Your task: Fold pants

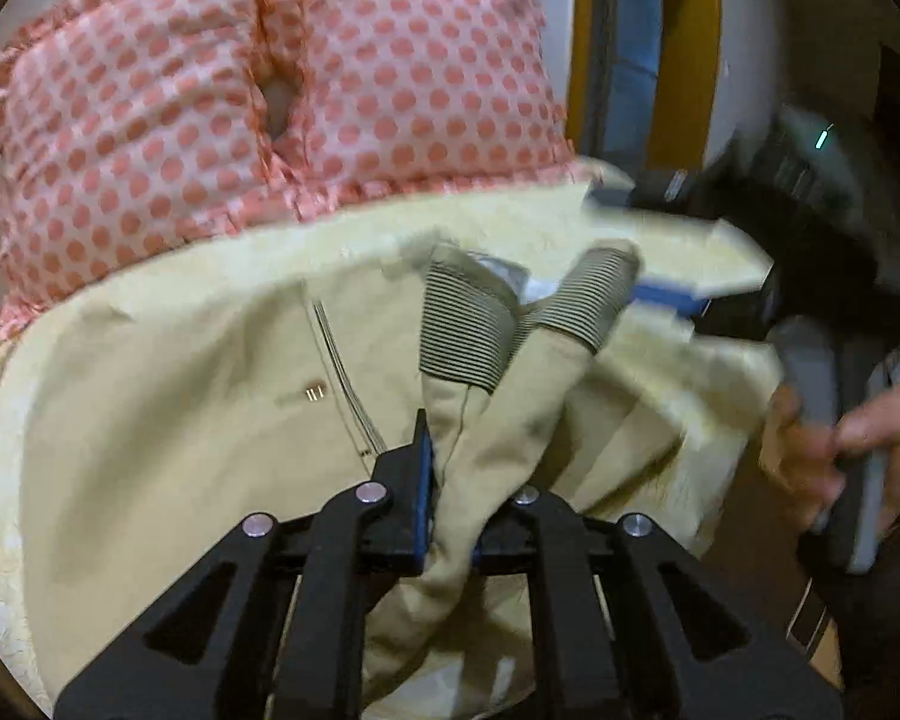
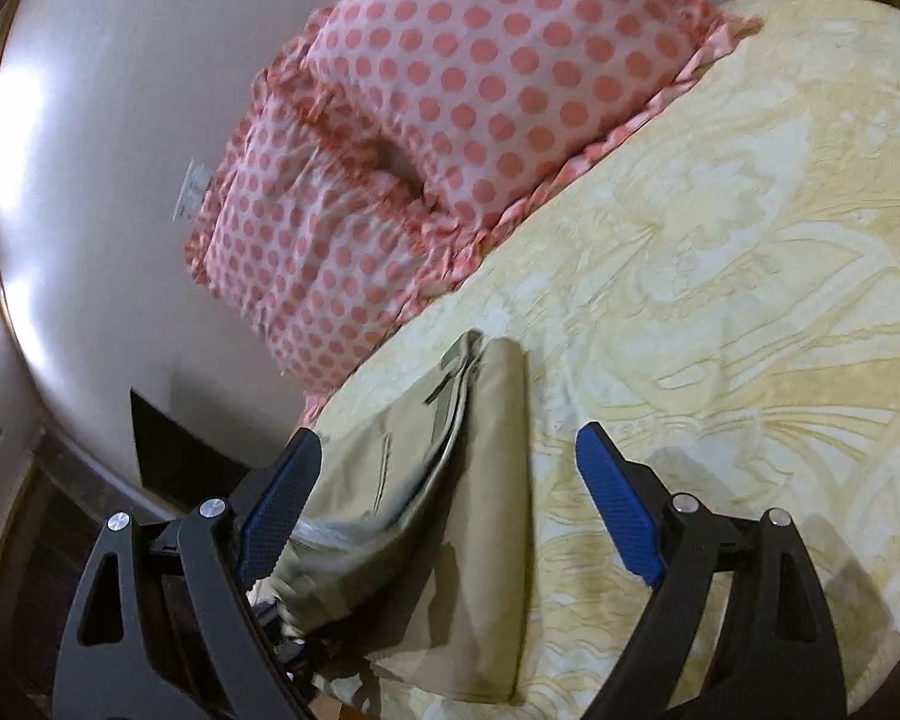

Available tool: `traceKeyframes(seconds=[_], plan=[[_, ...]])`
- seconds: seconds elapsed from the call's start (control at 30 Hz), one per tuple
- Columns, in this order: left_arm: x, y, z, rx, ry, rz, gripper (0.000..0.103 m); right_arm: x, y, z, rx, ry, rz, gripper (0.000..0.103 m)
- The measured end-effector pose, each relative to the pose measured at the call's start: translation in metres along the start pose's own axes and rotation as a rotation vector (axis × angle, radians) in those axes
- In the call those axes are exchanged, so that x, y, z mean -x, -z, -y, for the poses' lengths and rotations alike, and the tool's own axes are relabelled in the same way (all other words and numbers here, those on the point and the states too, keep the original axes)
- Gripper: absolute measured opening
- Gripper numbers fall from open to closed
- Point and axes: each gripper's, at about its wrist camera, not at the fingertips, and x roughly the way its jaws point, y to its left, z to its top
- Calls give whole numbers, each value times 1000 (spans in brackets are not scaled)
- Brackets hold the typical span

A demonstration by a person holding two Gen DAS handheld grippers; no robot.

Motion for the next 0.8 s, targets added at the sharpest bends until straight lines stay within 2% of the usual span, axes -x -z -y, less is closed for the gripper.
traceKeyframes(seconds=[0.1, 0.17, 0.23, 0.27, 0.3, 0.33, 0.37, 0.4, 0.47, 0.53, 0.6, 0.67, 0.73, 0.77, 0.8], plan=[[3, -5, 16, -19, -10, 26, 9, -20, -3, -7, 20, -15, -44, 89], [-12, 0, 33, -86, -27, -11, 10, -32, -9, -2, -5, -15, -72, 89], [-22, 8, 41, -102, -28, -50, 15, -47, -11, 4, -31, 7, -120, 89], [-16, 11, 42, -107, -17, -35, 19, -53, -12, 6, -32, 27, -140, 89], [-9, 12, 41, -109, 8, -27, 34, -60, -12, 6, -19, 49, -162, 87], [1, 13, 38, -106, 57, -21, 56, -67, -12, 2, 27, 85, -174, 87], [14, 14, 34, -97, 95, -7, 65, -73, -11, -1, 57, 115, -187, 86], [31, 13, 23, -72, 140, 22, 71, -80, -10, -4, 96, 152, -207, 80], [58, 10, -9, 2, 184, 51, 75, -86, -9, -8, 159, 194, -209, 68], [69, 6, -49, 100, 139, 52, 82, -89, -10, -8, 186, 228, -211, 50], [62, 4, -114, 248, 23, 19, 81, -88, -11, -3, 186, 222, -215, 44], [50, 7, -171, 387, -62, -29, 76, -87, -12, 0, 186, 212, -220, 43], [35, 14, -221, 526, -64, -77, 73, -89, -14, 1, 196, 205, -227, 44], [29, 17, -235, 572, -46, -101, 73, -91, -15, 0, 197, 202, -229, 44], [20, 20, -246, 611, 7, -127, 73, -92, -17, 1, 200, 197, -235, 44]])
